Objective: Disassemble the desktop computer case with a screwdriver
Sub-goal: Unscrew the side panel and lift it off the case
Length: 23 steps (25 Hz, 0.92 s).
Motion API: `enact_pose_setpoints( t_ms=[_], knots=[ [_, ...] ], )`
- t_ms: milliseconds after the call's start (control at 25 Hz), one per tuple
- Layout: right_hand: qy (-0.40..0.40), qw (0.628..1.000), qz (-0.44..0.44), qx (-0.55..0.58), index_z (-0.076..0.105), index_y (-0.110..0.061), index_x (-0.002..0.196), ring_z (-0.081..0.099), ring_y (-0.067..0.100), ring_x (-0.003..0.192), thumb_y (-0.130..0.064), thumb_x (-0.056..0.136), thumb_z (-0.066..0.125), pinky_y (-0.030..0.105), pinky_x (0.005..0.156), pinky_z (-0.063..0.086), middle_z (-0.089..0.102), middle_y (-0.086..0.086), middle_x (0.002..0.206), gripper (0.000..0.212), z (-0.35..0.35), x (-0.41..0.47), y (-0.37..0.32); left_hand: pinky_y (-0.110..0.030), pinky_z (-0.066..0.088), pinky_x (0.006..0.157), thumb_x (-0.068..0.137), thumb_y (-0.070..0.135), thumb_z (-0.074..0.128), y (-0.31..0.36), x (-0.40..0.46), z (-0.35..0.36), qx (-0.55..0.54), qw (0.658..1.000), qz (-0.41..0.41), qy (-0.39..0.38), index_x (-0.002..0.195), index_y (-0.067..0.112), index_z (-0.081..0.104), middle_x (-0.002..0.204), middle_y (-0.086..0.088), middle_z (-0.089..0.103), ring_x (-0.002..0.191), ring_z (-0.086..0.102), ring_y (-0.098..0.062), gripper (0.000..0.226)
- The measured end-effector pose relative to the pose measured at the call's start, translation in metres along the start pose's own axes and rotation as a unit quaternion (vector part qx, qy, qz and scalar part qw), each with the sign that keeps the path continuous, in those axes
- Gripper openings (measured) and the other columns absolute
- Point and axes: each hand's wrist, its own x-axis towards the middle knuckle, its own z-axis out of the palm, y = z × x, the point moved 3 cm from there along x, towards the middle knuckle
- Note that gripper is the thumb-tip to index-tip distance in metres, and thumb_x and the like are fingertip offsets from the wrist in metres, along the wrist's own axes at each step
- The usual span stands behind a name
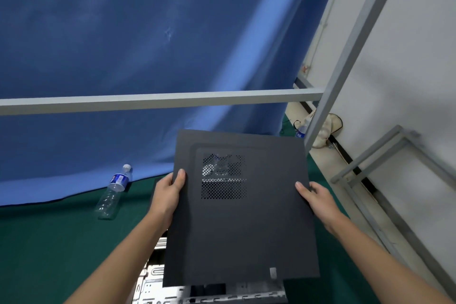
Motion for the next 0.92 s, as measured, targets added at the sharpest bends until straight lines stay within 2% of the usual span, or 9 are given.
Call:
enact_pose_setpoints(
  t_ms=[200, 280, 360, 400, 480, 600, 680, 800, 920],
  knots=[
    [0.021, 0.991, -0.044, -0.122, 0.043, -0.008, 0.14, 0.054, 0.024, 0.123, -0.038, 0.09, 0.068, 0.045, 0.106, 0.043, 0.054, 0.01, 0.138, 0.063, -0.02, -0.004, -0.033, -0.039, 0.049, 0.076, 0.103, 0.031, 0.052, 0.052, -0.031, 0.023, 0.028, 0.99, 0.139, -0.016, 0.095, 0.004, 0.065, 0.089, -0.007, 0.072, 0.08, 0.063, -0.023, 0.031],
    [0.131, 0.946, -0.175, -0.241, 0.029, -0.013, 0.149, 0.037, 0.027, 0.135, -0.039, 0.086, 0.071, 0.045, 0.113, 0.033, 0.039, 0.01, 0.147, 0.081, -0.033, -0.012, -0.078, -0.038, 0.042, 0.072, 0.103, 0.029, 0.052, 0.073, -0.045, 0.035, 0.064, 0.977, 0.203, -0.023, 0.092, -0.005, 0.057, 0.081, -0.012, 0.059, 0.076, 0.05, -0.021, 0.037],
    [0.19, 0.867, -0.346, -0.305, 0.023, -0.019, 0.152, 0.028, 0.023, 0.136, -0.044, 0.081, 0.075, 0.038, 0.113, 0.025, 0.033, 0.005, 0.147, 0.091, -0.043, -0.029, -0.135, -0.038, 0.038, 0.071, 0.102, 0.03, 0.053, 0.09, -0.058, 0.048, 0.085, 0.966, 0.243, -0.035, 0.092, -0.009, 0.053, 0.08, -0.013, 0.053, 0.075, 0.045, -0.02, 0.041],
    [0.171, 0.836, -0.402, -0.332, 0.023, -0.023, 0.152, 0.029, 0.02, 0.134, -0.047, 0.079, 0.075, 0.034, 0.111, 0.024, 0.034, 0.001, 0.146, 0.094, -0.046, -0.036, -0.16, -0.038, 0.036, 0.07, 0.101, 0.032, 0.053, 0.097, -0.064, 0.054, 0.096, 0.961, 0.257, -0.042, 0.091, -0.011, 0.051, 0.08, -0.011, 0.051, 0.074, 0.043, -0.02, 0.044],
    [0.054, 0.83, -0.408, -0.376, 0.029, -0.031, 0.148, 0.034, 0.014, 0.13, -0.054, 0.076, 0.075, 0.029, 0.108, 0.025, 0.039, -0.006, 0.142, 0.089, -0.056, -0.041, -0.195, -0.037, 0.034, 0.067, 0.101, 0.031, 0.053, 0.112, -0.074, 0.074, 0.124, 0.95, 0.281, -0.059, 0.087, -0.01, 0.049, 0.078, -0.009, 0.048, 0.071, 0.041, -0.02, 0.044],
    [-0.108, 0.844, -0.304, -0.428, 0.057, -0.031, 0.114, 0.059, 0.01, 0.104, -0.052, 0.081, 0.071, 0.038, 0.096, 0.049, 0.064, -0.01, 0.112, 0.041, -0.074, -0.043, -0.205, -0.035, 0.031, 0.063, 0.102, 0.028, 0.054, 0.128, -0.086, 0.101, 0.154, 0.936, 0.307, -0.077, 0.08, -0.008, 0.046, 0.072, -0.006, 0.042, 0.067, 0.037, -0.018, 0.043],
    [-0.133, 0.843, -0.304, -0.424, 0.063, -0.028, 0.095, 0.064, 0.006, 0.084, -0.052, 0.082, 0.07, 0.039, 0.081, 0.054, 0.068, -0.013, 0.09, 0.028, -0.092, -0.052, -0.202, -0.044, 0.035, 0.061, 0.098, 0.034, 0.057, 0.132, -0.093, 0.113, 0.161, 0.933, 0.308, -0.088, 0.083, -0.011, 0.048, 0.072, -0.012, 0.045, 0.068, 0.04, -0.019, 0.048],
    [-0.165, 0.831, -0.335, -0.412, 0.063, -0.03, 0.084, 0.064, 0.001, 0.071, -0.058, 0.08, 0.066, 0.026, 0.067, 0.053, 0.067, -0.016, 0.076, 0.027, -0.106, -0.076, -0.197, -0.056, 0.048, 0.072, 0.096, 0.035, 0.059, 0.132, -0.097, 0.121, 0.179, 0.938, 0.284, -0.082, 0.09, -0.009, 0.056, 0.081, -0.03, 0.056, 0.071, 0.05, -0.022, 0.044],
    [-0.183, 0.831, -0.367, -0.376, 0.052, -0.022, 0.069, 0.049, 0.003, 0.052, -0.057, 0.08, 0.059, 0.023, 0.054, 0.038, 0.054, -0.01, 0.058, 0.037, -0.103, -0.104, -0.186, -0.054, 0.048, 0.085, 0.098, 0.025, 0.06, 0.131, -0.11, 0.132, 0.169, 0.949, 0.267, -0.024, 0.095, 0.005, 0.066, 0.092, -0.019, 0.065, 0.086, 0.063, -0.029, 0.021]
  ],
)
